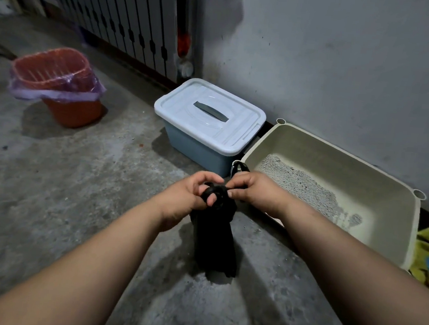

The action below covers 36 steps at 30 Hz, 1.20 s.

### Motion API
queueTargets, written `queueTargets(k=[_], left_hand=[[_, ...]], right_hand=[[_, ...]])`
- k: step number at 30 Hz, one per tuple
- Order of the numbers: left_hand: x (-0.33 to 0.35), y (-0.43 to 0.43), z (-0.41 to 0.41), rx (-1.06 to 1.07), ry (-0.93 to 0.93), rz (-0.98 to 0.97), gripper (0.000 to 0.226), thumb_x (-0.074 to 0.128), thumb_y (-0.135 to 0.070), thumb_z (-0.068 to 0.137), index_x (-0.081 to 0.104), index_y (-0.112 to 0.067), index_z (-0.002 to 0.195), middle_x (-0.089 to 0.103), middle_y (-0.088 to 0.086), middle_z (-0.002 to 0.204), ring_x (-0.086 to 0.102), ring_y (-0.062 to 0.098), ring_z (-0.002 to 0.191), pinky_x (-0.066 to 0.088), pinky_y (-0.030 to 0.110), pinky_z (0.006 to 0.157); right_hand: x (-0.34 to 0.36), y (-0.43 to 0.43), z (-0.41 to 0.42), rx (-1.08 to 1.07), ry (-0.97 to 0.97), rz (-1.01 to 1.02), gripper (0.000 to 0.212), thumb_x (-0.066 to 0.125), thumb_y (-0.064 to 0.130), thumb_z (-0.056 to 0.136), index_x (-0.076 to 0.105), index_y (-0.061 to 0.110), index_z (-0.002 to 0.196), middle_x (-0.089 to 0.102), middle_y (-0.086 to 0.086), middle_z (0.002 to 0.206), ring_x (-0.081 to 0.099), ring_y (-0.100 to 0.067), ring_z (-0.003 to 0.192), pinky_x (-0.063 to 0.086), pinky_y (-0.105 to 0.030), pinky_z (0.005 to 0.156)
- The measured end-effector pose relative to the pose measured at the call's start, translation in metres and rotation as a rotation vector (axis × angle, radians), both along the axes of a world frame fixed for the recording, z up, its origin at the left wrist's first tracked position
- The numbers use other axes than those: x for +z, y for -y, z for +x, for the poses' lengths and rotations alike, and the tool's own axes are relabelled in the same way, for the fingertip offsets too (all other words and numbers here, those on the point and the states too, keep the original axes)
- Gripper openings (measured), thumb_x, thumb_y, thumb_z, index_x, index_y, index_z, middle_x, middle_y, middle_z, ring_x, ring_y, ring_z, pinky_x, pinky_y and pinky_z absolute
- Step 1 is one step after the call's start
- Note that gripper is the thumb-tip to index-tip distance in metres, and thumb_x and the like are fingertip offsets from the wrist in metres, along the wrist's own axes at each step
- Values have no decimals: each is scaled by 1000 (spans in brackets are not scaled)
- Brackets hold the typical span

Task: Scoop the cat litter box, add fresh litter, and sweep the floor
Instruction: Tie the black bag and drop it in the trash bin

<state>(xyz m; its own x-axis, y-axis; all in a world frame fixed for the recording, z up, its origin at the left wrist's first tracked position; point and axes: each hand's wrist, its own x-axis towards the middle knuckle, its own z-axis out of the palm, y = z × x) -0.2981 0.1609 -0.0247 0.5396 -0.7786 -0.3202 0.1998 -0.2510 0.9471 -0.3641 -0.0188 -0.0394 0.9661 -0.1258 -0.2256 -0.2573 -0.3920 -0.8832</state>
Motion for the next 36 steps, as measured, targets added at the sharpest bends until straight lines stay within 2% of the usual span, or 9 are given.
queueTargets(k=[5,11,14,17,21,24,28,31,36], left_hand=[[-6,4,6,-75,707,380,36,49,7,79,66,-16,100,48,0,95,52,16,91,36,10,73],[-20,8,5,-22,713,331,31,53,8,79,57,-19,64,54,-2,86,60,24,88,42,14,68],[-23,5,3,83,747,224,33,60,6,74,64,-25,85,52,-4,95,60,16,84,45,18,76],[-19,-3,4,-94,774,72,56,70,-4,76,58,-39,117,45,-10,112,55,-2,93,44,9,83],[-28,0,3,-137,1012,68,23,63,-29,81,74,-21,100,46,-8,104,43,-7,91,28,-3,83],[-27,4,4,66,906,50,17,59,-25,86,73,-17,80,46,-8,102,46,-5,88,29,-1,85],[-19,-1,7,148,486,44,29,53,-17,93,61,-21,66,40,-6,103,42,-5,97,31,6,89],[-31,-13,4,134,314,110,27,52,-33,87,58,-19,65,38,-2,102,43,4,98,29,18,92],[-47,-16,-8,243,154,173,31,49,-22,96,57,-18,66,43,7,117,44,12,108,31,20,89]], right_hand=[[-5,-2,2,16,-9,95,19,68,1,80,70,19,74,54,-2,78,48,-23,75,34,-34,72],[-1,-5,5,27,-24,19,16,66,-2,82,71,5,96,59,4,75,54,-4,70,41,-14,70],[-3,-1,2,-32,-35,78,16,64,-4,83,70,10,85,59,-6,76,52,-17,76,42,-26,73],[-5,2,0,-63,-34,108,20,63,0,86,67,18,78,59,-13,77,47,-22,75,37,-31,67],[-3,0,2,-50,-54,121,22,61,2,88,67,19,75,54,-17,72,42,-20,59,31,-27,55],[-3,2,4,-87,-19,72,16,65,2,85,68,15,77,58,-5,60,45,-8,50,35,-21,50],[-13,17,-4,-176,-28,-1,13,68,3,83,69,15,80,58,18,46,48,7,45,36,-8,52],[-24,30,-18,-210,-111,-92,9,69,6,83,71,14,82,59,14,50,49,2,52,37,-5,52],[-27,24,-20,-207,-159,-214,11,66,5,85,72,12,92,61,2,68,57,4,58,42,-10,59]])
